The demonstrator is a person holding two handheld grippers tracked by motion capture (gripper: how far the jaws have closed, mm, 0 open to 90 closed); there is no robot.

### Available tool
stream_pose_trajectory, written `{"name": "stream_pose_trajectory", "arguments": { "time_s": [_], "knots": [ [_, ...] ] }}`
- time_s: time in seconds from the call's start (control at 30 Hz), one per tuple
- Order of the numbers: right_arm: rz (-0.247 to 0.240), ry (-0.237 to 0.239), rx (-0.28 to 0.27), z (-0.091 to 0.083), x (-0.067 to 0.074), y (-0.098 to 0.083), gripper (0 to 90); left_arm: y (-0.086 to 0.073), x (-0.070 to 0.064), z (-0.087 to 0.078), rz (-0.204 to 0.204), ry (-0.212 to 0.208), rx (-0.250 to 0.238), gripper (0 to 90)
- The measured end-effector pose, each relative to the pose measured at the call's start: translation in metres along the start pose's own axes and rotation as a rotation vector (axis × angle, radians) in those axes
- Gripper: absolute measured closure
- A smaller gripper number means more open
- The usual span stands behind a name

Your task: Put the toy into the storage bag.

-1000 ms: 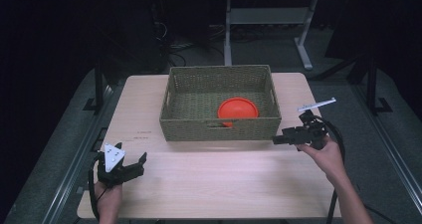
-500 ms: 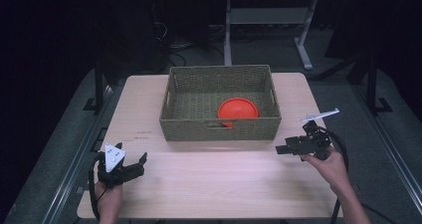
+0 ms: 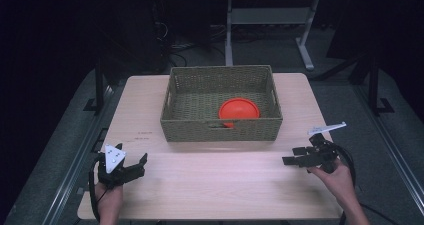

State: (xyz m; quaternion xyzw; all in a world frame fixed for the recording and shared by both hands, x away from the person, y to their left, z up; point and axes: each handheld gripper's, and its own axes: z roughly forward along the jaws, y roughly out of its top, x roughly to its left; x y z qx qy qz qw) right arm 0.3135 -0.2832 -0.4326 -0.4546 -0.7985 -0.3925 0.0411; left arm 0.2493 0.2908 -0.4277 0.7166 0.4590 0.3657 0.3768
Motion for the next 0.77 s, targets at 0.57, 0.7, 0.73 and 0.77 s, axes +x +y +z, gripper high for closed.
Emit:
{"name": "stream_pose_trajectory", "arguments": {
  "time_s": [0.57, 0.7, 0.73, 0.77],
  "knots": [
    [-0.037, -0.049, -0.077, -0.008, 0.01, -0.048, 22.2, 0.0, 0.001, 0.001, 0.001, -0.002, 0.001, 12.8],
    [-0.056, -0.071, -0.08, -0.011, 0.018, -0.058, 22.2, 0.0, 0.001, 0.001, 0.001, -0.004, -0.003, 12.8],
    [-0.049, -0.063, -0.093, -0.012, 0.019, -0.062, 22.3, 0.0, 0.0, 0.002, -0.003, -0.004, -0.005, 12.8],
    [-0.046, -0.057, -0.106, -0.012, 0.019, -0.065, 22.4, 0.0, 0.0, 0.002, 0.002, -0.006, -0.004, 12.8]
  ]
}}
